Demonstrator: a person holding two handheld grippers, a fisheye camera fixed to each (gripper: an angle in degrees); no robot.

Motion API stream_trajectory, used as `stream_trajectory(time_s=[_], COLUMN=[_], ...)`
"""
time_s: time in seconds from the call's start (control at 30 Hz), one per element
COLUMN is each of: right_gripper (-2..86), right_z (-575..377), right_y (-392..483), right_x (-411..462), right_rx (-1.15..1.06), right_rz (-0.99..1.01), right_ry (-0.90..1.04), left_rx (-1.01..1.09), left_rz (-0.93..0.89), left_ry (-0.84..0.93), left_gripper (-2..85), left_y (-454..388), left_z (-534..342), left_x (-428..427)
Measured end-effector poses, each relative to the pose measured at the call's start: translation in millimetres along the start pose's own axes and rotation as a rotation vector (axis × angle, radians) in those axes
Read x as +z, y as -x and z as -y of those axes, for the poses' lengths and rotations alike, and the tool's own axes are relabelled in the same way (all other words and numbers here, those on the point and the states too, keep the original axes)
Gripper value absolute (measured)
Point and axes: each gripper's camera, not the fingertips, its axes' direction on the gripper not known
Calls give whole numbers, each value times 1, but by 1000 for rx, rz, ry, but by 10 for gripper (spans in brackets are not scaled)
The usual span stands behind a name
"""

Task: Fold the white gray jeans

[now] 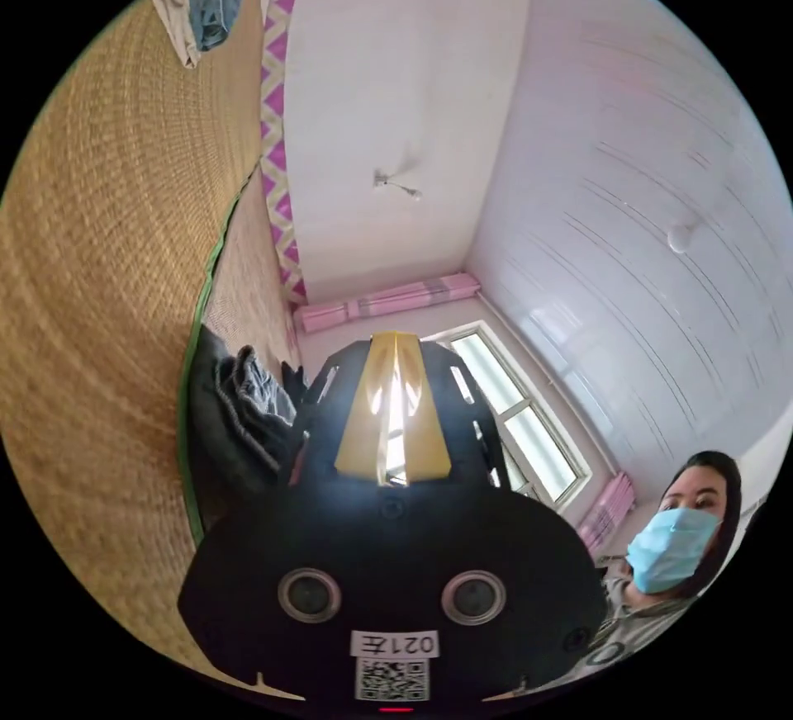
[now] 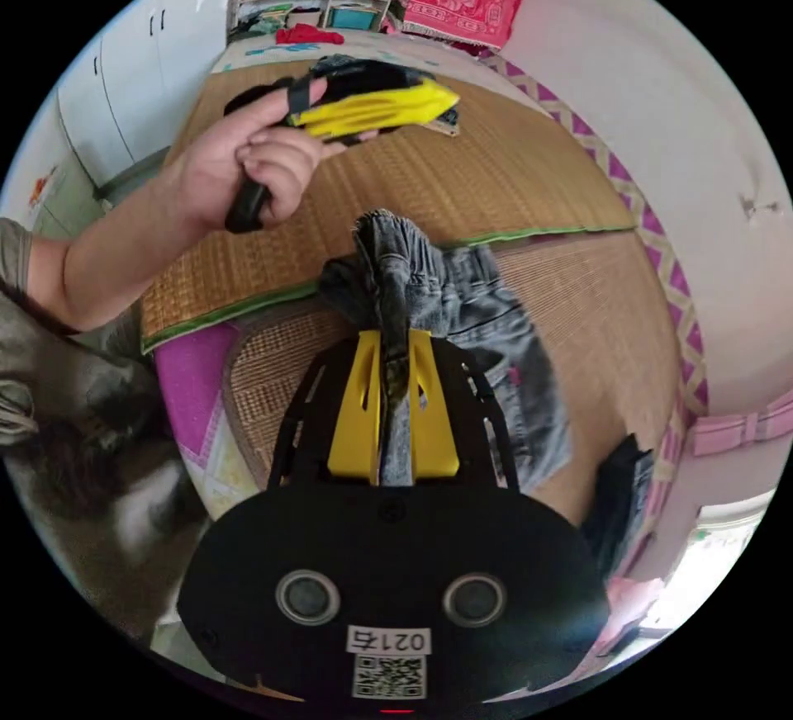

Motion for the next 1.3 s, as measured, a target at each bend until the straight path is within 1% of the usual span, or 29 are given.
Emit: stream_trajectory(time_s=[0.03, 0.1, 0.17, 0.23, 0.3, 0.33, 0.37, 0.4, 0.43, 0.5, 0.53, 0.57, 0.63, 0.67, 0.73, 0.77, 0.83, 0.9, 0.97, 1.03, 1.07, 1.13, 1.17, 1.23, 1.27, 1.3], right_gripper=[54, 54, 53, 53, 54, 56, 57, 58, 55, 56, 58, 58, 65, 73, 100, 106, 94, 67, 50, 41, 39, 33, 32, 29, 28, 27], right_z=[-7, -9, -9, -9, -2, 8, 14, 26, 36, 35, 27, 23, 14, 15, 35, 41, 62, 64, 53, 18, 5, -56, -75, -163, -187, -239], right_y=[21, 42, 44, 45, 63, 82, 94, 119, 139, 156, 162, 165, 187, 194, 225, 231, 256, 269, 264, 239, 233, 211, 206, 193, 191, 192], right_x=[12, 21, 19, 7, 9, 24, 36, 68, 106, 147, 156, 158, 167, 172, 212, 225, 285, 322, 343, 355, 355, 353, 352, 348, 348, 350], right_rx=[18, 46, 113, 184, 178, 157, 145, 119, 119, 160, 202, 225, 257, 253, 199, 186, 152, 166, 239, 398, 430, 551, 578, 694, 726, 788], right_rz=[-24, -81, -79, -75, -59, -35, -24, 1, 37, 132, 174, 169, 91, 61, -39, -50, -79, -143, -42, 151, 182, 253, 272, 310, 316, 326], right_ry=[-37, -67, -114, -213, -275, -274, -266, -232, -174, -157, -219, -255, -362, -373, -313, -295, -199, -184, -224, -348, -388, -521, -560, -683, -709, -764], left_rx=[2, 37, 70, 120, 204, 218, 228, 225, 221, 195, 193, 206, 213, 209, 204, 208, 219, 267, 307, 326, 353, 425, 469, 522, 555, 584], left_rz=[23, 135, 220, 328, 537, 594, 720, 840, 892, 1052, 1074, 1094, 1095, 1079, 1059, 1065, 1090, 1150, 1189, 1221, 1197, 1082, 1021, 984, 966, 946], left_ry=[12, 74, 118, 171, 266, 292, 347, 389, 405, 427, 425, 416, 376, 353, 331, 324, 331, 345, 357, 375, 389, 423, 449, 515, 557, 602], left_gripper=[-10, -10, -10, -10, -10, -10, -10, -10, -10, -10, -10, -10, -10, -10, -10, -10, -10, -10, -10, -9, -9, -7, -5, 1, 14, 31], left_y=[-6, -34, -58, -87, -123, -128, -136, -137, -136, -132, -132, -134, -135, -134, -129, -126, -124, -127, -134, -142, -151, -168, -177, -184, -185, -183], left_z=[-3, -9, -9, -7, -7, -8, -12, -18, -21, -34, -37, -43, -51, -56, -63, -69, -77, -89, -96, -102, -106, -115, -121, -127, -130, -133], left_x=[0, -4, -14, -22, -20, -17, -9, -2, 0, 3, 2, 0, -4, -5, -1, 6, 20, 42, 56, 70, 82, 107, 127, 166, 191, 216])
